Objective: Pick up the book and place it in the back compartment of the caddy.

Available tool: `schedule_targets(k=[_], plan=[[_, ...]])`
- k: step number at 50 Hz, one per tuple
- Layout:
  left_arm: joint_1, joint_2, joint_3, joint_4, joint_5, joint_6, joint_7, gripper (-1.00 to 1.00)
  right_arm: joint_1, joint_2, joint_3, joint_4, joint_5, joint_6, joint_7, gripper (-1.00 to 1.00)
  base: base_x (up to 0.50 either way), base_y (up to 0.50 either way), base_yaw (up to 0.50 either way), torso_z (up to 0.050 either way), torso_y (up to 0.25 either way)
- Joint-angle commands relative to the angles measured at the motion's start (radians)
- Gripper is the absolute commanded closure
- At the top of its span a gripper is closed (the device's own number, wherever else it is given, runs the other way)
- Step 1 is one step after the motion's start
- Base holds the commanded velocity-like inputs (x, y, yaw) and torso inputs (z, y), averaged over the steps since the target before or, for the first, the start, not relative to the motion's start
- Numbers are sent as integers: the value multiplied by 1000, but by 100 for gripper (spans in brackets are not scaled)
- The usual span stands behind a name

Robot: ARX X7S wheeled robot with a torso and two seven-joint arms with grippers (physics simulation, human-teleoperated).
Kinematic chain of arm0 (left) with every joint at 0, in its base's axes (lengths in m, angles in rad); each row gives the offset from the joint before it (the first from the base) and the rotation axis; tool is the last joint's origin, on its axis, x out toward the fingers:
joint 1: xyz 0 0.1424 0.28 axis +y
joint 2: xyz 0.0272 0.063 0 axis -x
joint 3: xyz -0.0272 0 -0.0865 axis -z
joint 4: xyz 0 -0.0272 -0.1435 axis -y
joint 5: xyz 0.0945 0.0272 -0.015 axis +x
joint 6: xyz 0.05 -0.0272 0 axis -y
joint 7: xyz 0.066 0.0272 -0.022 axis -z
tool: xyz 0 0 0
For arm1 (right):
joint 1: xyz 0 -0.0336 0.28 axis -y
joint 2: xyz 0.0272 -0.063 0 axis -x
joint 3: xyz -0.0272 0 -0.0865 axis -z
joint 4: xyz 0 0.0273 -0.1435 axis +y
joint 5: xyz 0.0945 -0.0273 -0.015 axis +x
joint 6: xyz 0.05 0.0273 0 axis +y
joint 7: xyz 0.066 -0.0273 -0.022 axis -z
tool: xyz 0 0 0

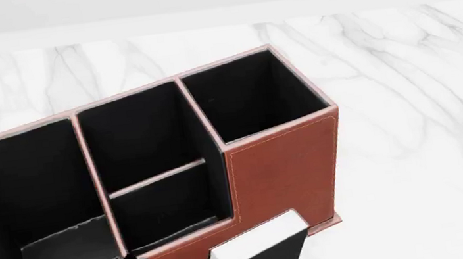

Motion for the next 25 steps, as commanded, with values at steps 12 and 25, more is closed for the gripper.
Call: schedule_targets(k=[12,25], plan=[[-21,-162,-143,305,-174,-100,-85,100,10,0,-11,12,-2,4,0,-100,0,0,0,0,2],[-7,-190,-223,318,-274,-73,-67,100,12,1,-17,13,-3,6,0,-100,0,0,0,0,1]])
